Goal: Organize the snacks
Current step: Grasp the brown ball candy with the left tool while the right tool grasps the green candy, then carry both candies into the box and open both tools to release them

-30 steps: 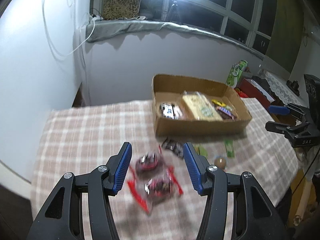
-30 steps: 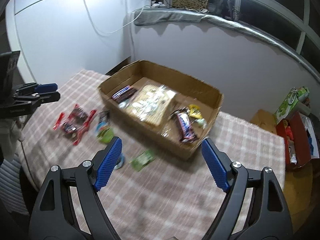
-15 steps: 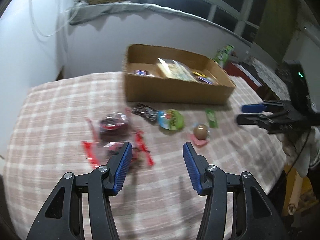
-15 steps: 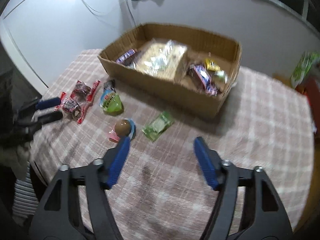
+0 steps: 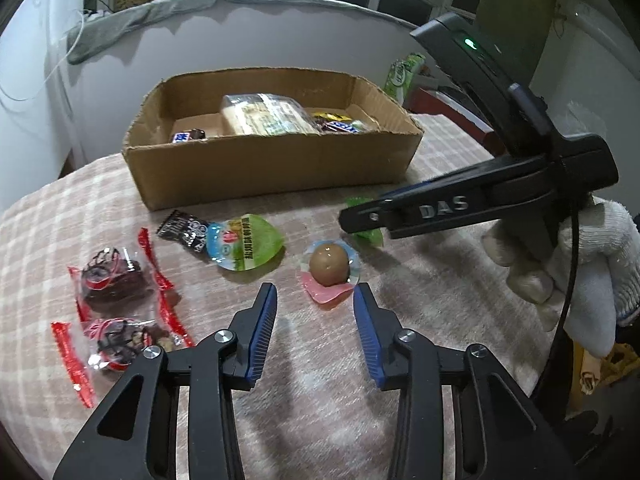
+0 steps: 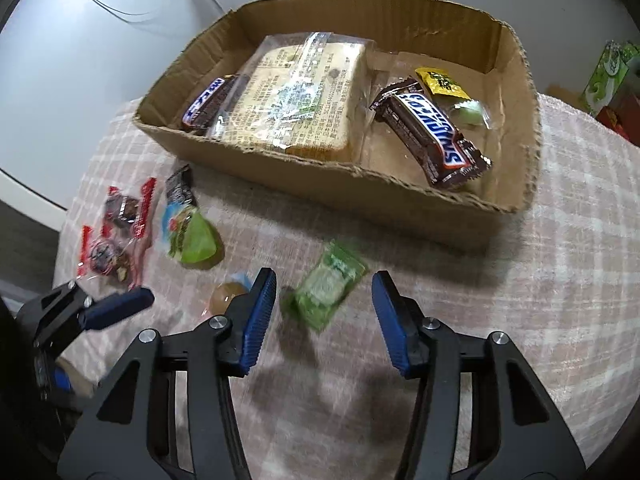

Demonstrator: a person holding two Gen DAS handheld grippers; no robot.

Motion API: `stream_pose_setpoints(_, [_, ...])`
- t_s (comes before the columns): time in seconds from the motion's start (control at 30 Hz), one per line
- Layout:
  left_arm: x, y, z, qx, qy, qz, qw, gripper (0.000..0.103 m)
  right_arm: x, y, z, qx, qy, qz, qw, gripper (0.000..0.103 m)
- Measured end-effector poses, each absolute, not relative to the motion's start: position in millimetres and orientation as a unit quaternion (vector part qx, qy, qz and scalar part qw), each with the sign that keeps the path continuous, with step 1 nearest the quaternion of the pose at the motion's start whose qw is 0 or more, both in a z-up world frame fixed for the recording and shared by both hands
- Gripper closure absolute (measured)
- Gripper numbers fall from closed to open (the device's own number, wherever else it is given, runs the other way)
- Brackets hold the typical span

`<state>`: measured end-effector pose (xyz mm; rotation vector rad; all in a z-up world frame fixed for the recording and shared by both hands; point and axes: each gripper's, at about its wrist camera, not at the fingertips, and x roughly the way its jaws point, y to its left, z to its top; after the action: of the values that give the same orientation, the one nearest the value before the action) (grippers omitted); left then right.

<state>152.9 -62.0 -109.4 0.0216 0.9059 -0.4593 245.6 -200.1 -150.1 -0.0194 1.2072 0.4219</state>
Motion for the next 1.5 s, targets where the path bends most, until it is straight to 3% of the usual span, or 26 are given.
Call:
stream_pose_setpoints(0.1, [156,-62,-113,0.010,0.438,-0.222,0.871,0.065,245,-190,-151,-0.029,0.561,0.190,0.805,0.053])
stream_pose_setpoints(0.17, [157,-62,-115,0.009,0.440,-0.223,0.870,0.065,244,-185,-153,-0.060,0.557,0.185,0.808,0.061])
stream_pose_setpoints(0.33, [166,-66,-119,0.005,0.446,-0.222,0.867,0.065,240,-185,-154,-0.089,0.558,0.191,0.803,0.069])
stream_pose_setpoints(0.57, [181,-85,-123,0.021,0.447,-0.217,0.868,0.065,234,-193,-154,-0.101,0.558,0.203,0.798,0.070])
stream_pose_setpoints(0.73, [190,-90,-130,0.029,0.453,-0.208,0.866,0.065,229,-193,-154,-0.106,0.559,0.207,0.796,0.076])
stream_pose_setpoints(0.8, [191,-92,-133,0.035,0.451,-0.205,0.868,0.072,229,-195,-154,-0.108,0.558,0.209,0.796,0.076])
stream_pose_setpoints(1.5, [172,-81,-131,0.040,0.434,-0.196,0.878,0.078,207,-200,-150,-0.111,0.537,0.235,0.802,0.080])
